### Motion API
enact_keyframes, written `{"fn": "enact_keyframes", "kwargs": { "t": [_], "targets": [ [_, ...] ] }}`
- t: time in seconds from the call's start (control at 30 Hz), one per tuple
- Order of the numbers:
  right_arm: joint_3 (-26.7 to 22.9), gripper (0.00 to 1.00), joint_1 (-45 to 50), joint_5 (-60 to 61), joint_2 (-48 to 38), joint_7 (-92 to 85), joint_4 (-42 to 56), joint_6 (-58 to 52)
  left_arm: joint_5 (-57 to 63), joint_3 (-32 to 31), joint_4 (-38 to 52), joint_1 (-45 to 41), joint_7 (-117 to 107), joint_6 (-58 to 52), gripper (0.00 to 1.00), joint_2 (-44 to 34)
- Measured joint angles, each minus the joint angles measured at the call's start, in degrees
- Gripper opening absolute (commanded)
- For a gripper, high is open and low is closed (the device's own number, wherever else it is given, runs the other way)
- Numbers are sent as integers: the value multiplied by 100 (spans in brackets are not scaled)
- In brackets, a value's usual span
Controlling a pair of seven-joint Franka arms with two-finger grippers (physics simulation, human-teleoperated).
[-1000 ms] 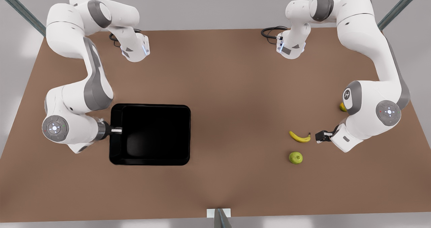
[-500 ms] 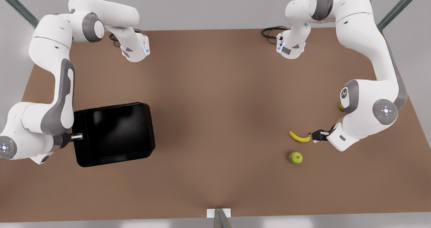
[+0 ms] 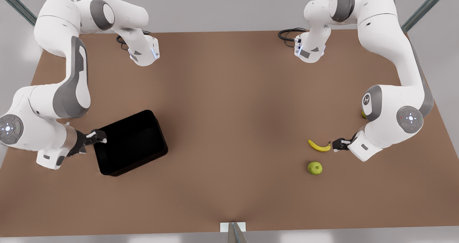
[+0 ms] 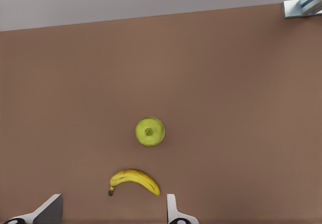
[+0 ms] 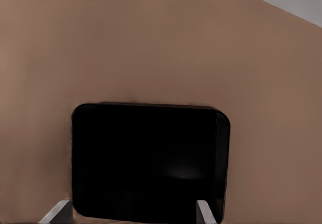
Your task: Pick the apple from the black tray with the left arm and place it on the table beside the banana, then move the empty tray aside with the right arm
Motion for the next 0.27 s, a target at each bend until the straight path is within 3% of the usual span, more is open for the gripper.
{"fn": "enact_keyframes", "kwargs": {
  "t": [0.1,0.27],
  "targets": [
    [235,100,350,6,-246,447,1,-154,1,0,0,-3,2,0,100,0],
    [179,100,316,11,-283,1098,-1,-322,20,-10,13,-82,10,0,100,12]
  ]
}}
